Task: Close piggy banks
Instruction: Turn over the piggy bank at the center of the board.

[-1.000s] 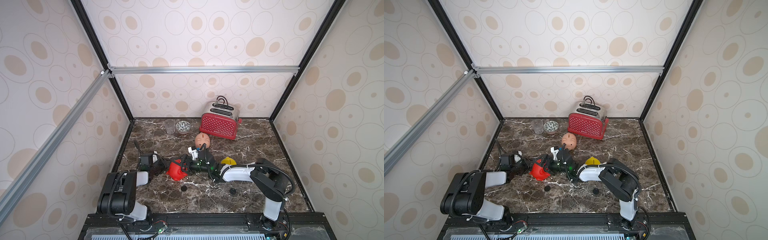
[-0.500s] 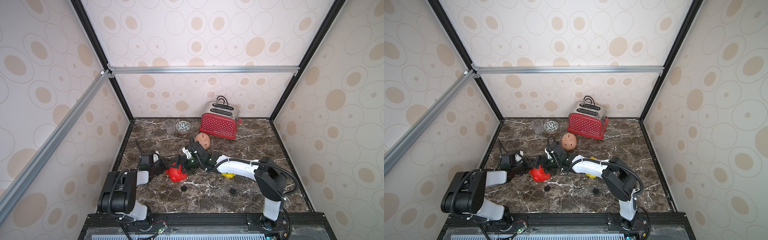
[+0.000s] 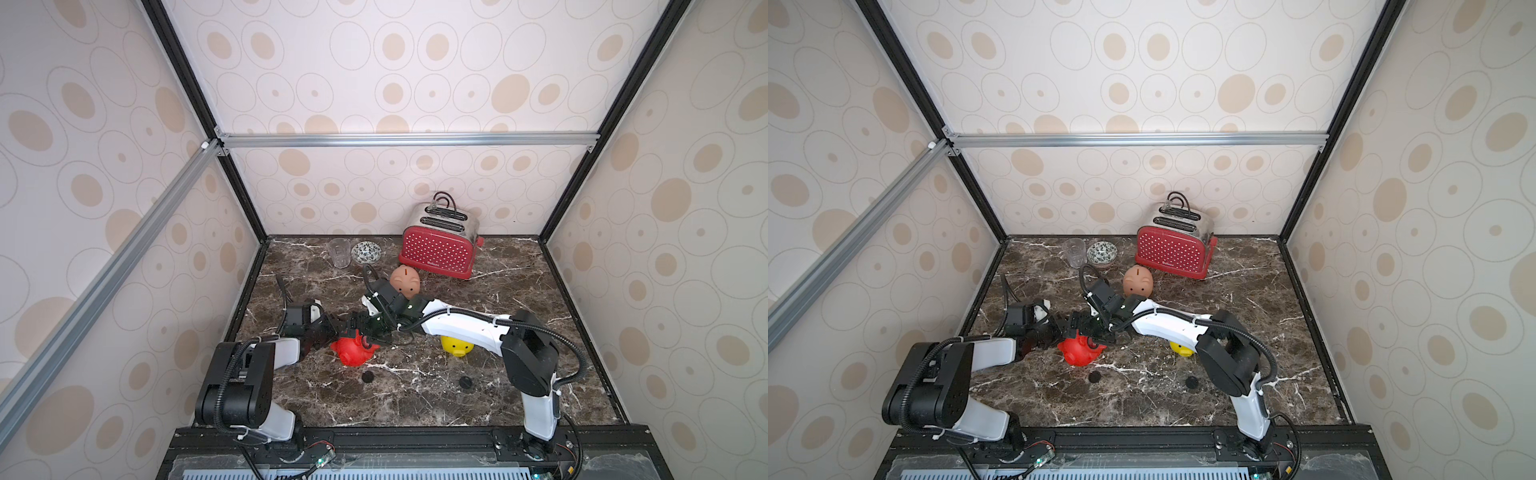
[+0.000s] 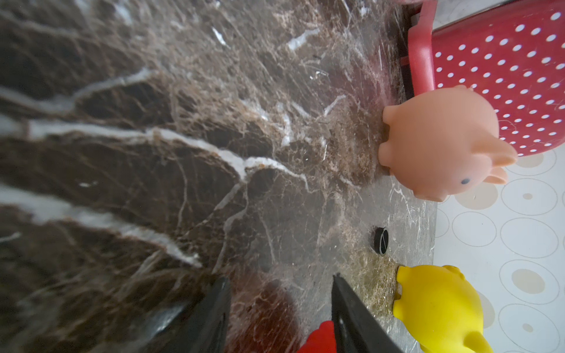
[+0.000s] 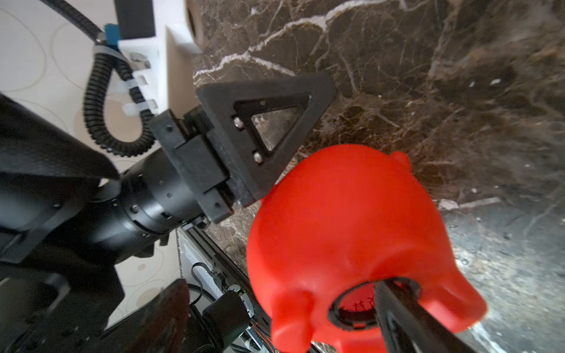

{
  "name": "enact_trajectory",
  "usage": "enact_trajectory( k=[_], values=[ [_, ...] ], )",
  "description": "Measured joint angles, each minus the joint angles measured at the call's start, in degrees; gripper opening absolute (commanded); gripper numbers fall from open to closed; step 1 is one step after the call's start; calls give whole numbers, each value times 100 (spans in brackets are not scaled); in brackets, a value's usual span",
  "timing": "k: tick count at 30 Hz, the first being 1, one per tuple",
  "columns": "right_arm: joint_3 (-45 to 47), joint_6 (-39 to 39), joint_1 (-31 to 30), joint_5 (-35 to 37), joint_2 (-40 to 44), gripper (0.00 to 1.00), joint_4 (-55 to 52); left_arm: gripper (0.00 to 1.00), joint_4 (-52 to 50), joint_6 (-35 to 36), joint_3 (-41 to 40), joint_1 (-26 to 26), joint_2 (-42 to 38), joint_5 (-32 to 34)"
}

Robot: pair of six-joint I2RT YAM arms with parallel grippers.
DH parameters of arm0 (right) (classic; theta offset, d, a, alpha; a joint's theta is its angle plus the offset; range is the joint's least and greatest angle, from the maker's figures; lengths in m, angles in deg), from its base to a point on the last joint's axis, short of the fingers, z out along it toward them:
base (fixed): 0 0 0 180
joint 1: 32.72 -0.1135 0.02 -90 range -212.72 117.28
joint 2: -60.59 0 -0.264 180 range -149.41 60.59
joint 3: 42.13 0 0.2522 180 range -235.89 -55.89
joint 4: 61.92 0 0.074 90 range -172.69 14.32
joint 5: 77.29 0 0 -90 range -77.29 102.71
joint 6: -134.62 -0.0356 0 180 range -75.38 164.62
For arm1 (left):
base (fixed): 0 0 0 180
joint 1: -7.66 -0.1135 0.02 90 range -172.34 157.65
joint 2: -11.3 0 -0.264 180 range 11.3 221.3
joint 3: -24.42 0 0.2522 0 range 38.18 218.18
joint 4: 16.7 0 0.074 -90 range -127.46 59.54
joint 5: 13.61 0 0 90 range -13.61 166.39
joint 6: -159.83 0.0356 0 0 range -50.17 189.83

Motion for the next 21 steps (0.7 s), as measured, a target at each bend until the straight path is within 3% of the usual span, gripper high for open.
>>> enact_trajectory(
  k=[7,21],
  values=[
    [-627,236,-2,7,-398,94,-568,66,-275,7,197,-11,-39,286],
    [-1414,601,-11,120,-660,93,-1333,67,-892,2,527,-203,-66,822]
  ],
)
